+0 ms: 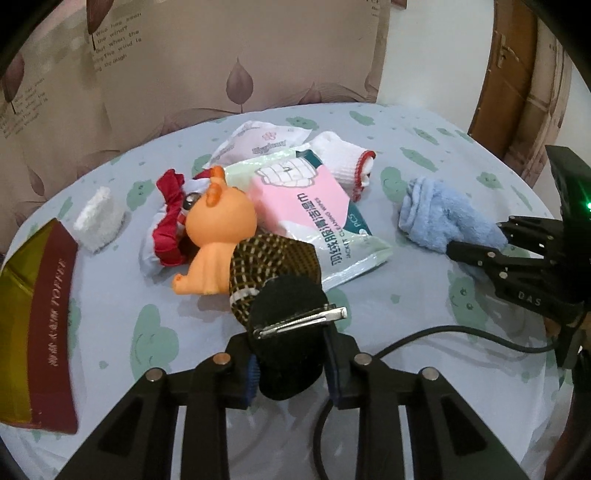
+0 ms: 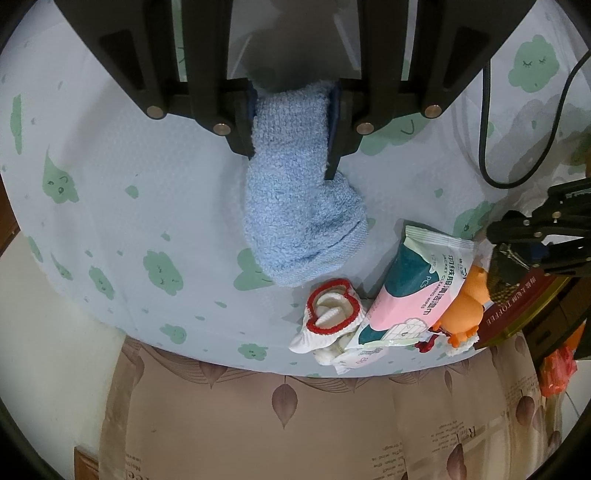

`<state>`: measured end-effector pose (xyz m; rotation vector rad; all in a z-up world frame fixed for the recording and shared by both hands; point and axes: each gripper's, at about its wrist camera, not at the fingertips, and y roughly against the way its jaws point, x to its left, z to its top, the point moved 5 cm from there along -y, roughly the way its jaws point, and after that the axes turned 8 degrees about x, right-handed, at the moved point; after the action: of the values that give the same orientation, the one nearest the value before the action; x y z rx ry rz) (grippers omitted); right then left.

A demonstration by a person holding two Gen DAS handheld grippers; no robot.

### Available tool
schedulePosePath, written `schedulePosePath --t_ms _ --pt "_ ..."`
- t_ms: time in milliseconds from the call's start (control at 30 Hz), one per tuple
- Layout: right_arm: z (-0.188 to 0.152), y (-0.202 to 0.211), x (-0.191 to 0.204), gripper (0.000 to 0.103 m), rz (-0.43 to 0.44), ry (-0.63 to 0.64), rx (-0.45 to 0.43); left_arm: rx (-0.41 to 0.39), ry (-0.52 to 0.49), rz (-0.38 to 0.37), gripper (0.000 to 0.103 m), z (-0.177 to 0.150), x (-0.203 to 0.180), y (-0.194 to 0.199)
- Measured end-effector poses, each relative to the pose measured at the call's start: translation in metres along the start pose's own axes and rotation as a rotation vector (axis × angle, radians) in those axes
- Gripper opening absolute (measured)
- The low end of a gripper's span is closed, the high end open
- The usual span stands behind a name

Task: Organize soft objects
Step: 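Carry the black knit hat into the tin box and open the left tool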

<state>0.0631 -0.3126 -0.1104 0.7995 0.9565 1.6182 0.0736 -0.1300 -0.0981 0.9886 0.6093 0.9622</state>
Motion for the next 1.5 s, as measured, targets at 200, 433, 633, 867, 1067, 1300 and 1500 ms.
schedulePosePath --t_ms 200,433,633,867,1067,1300,1500 --pt "0.000 0.000 0.000 0.028 -0.003 0.002 -0.001 -0.016 -0.001 0.019 0.028 -0.004 0.005 0.020" --pt "0.000 0.000 0.000 0.028 -0.003 0.002 -0.001 -0.040 0.051 0.073 0.028 -0.009 0.042 0.046" --pt "0.000 0.000 0.000 0.028 -0.002 0.001 -0.001 -0.065 0.142 0.167 0.028 -0.008 0.101 0.065" --pt "0.000 0.000 0.000 0.028 -0.003 0.001 -0.001 -0.061 0.290 0.269 0.028 -0.015 0.184 0.076" --pt "0.000 0.000 0.000 0.028 -0.004 0.001 -0.001 -0.038 0.396 0.292 0.028 -0.020 0.236 0.076" --pt "0.000 0.000 0.000 0.028 -0.005 0.002 -0.001 0.007 0.450 0.324 0.028 -0.019 0.275 0.062" --pt "0.000 0.000 0.000 0.028 -0.003 0.001 -0.001 0.098 0.491 0.301 0.031 -0.022 0.309 0.037"
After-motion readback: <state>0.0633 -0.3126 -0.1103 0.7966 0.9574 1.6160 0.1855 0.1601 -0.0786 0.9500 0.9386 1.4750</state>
